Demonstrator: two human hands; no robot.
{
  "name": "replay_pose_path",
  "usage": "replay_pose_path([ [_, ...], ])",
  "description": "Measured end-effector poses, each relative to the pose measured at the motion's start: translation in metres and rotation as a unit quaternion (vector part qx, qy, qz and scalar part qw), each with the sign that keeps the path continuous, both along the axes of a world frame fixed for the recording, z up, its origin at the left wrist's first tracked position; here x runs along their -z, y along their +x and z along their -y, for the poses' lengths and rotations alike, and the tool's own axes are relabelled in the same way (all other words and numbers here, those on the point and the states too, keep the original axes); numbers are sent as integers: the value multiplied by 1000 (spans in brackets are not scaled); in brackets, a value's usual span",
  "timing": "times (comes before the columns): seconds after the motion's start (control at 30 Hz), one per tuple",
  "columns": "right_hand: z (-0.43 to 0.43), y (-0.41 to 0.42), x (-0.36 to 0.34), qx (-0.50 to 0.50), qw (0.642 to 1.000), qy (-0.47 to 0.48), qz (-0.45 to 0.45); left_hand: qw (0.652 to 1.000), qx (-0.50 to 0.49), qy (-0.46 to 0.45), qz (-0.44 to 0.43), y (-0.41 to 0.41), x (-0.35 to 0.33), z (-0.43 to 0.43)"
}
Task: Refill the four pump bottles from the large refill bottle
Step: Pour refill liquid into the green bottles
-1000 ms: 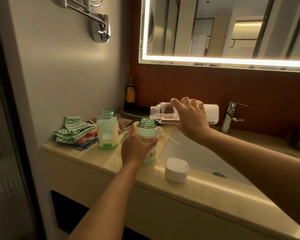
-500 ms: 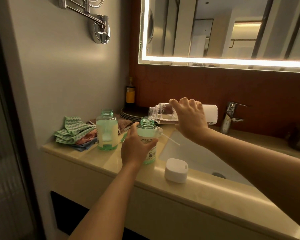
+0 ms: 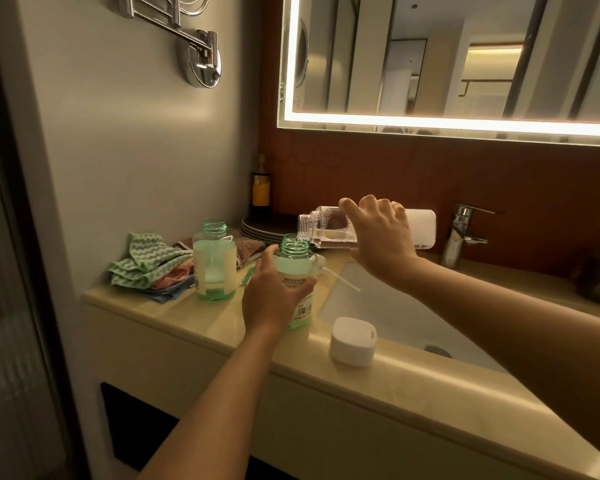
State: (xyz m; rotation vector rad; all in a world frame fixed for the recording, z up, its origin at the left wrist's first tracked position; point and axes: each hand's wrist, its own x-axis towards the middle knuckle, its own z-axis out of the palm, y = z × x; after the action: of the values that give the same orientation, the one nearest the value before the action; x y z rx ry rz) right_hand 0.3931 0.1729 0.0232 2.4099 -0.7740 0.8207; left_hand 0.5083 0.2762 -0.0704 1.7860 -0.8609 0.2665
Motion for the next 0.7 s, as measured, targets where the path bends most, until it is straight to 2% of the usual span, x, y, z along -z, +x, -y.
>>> replay_pose_path([
  [0.7, -1, 0, -1, -3, 1000, 3, -4, 1000, -7, 4, 2, 1, 2, 1],
])
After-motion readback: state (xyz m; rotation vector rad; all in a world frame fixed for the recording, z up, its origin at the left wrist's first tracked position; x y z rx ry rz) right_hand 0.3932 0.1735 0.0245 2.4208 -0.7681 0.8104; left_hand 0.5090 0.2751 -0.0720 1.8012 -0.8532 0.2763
